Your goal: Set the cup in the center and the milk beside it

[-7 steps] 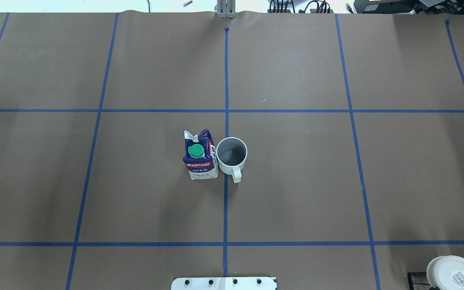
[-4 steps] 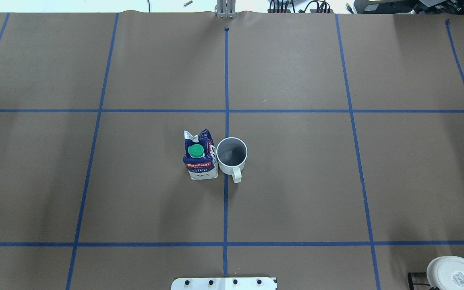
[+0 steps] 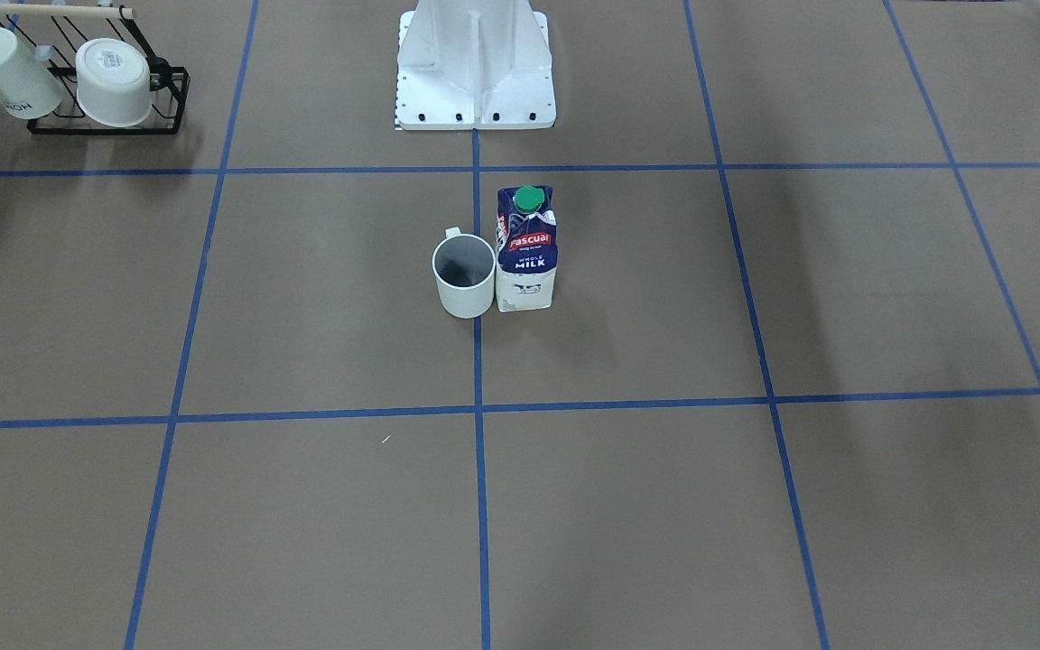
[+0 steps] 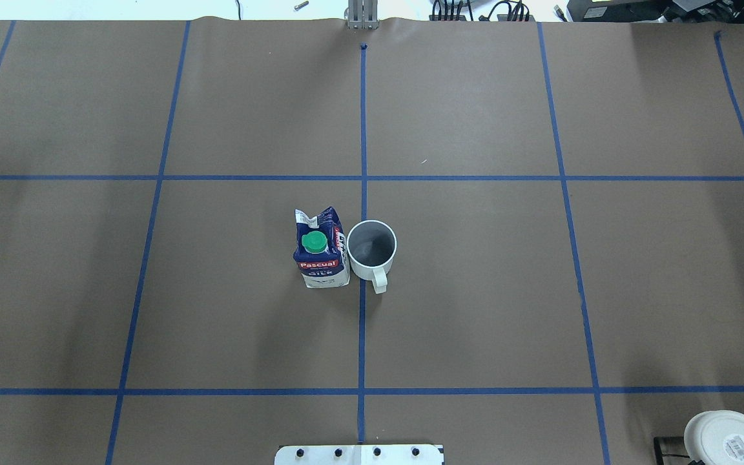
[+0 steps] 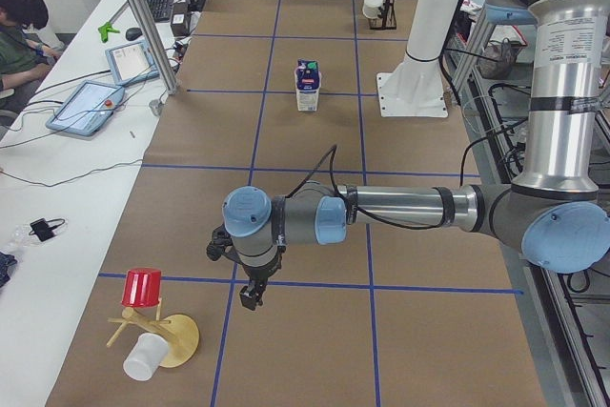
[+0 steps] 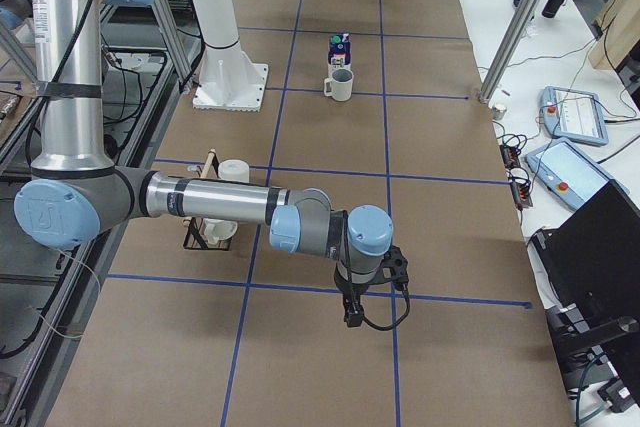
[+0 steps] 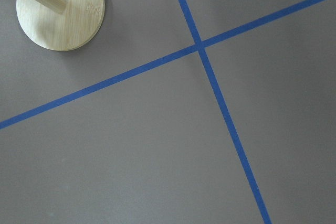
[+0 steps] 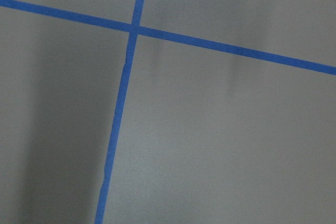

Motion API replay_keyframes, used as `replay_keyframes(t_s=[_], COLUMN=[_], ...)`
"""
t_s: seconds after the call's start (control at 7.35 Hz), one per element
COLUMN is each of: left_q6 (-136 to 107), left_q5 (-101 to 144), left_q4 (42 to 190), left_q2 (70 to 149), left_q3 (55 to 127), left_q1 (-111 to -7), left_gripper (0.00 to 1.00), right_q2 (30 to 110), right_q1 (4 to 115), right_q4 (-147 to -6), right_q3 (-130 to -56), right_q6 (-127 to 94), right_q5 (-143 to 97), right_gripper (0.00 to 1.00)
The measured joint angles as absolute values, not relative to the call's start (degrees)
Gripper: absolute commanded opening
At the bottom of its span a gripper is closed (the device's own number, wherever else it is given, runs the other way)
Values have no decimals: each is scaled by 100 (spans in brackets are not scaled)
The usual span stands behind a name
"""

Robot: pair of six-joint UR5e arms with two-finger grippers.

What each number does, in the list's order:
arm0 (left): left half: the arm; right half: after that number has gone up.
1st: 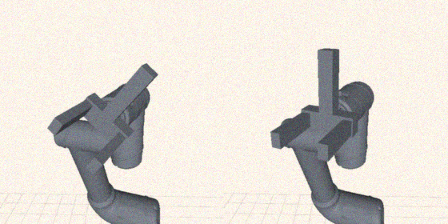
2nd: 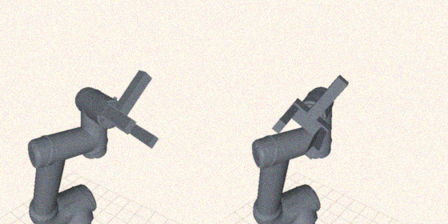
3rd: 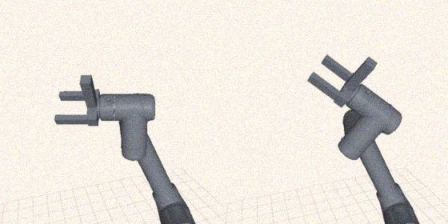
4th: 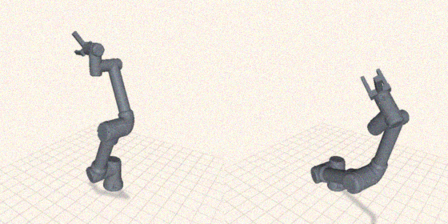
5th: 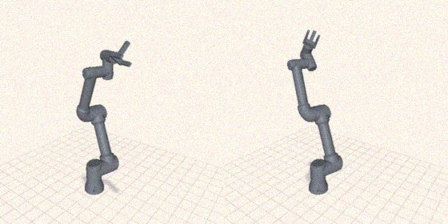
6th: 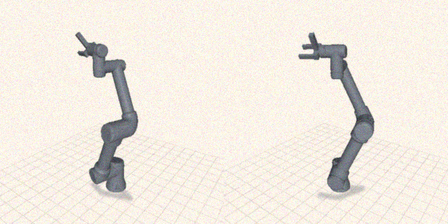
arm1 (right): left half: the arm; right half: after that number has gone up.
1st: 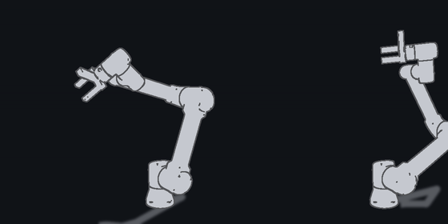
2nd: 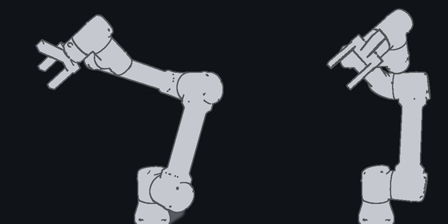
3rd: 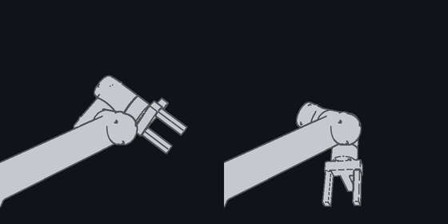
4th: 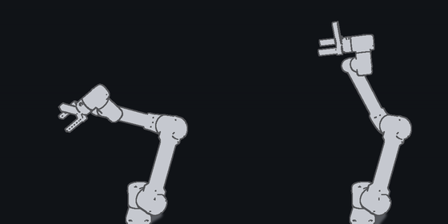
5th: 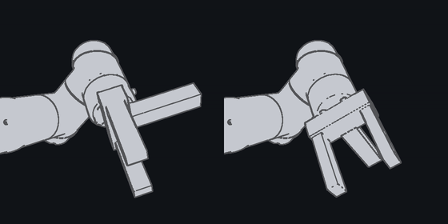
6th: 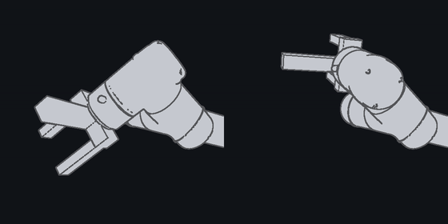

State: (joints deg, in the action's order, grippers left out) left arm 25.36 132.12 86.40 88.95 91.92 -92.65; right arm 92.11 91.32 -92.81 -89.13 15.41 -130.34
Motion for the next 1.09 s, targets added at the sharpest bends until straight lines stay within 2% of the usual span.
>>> replay_keyframes(t_s=[1.09], left_q6=[2531], left_q5=[13211], left_q4=[8632], left_q2=[8609], left_q3=[9563], left_q1=[-9289], left_gripper=[99], right_q2=[9210], right_q1=[9134], right_q4=[-9281], right_q3=[-8941], right_q6=[1542], right_q5=[-13036], right_gripper=[100])
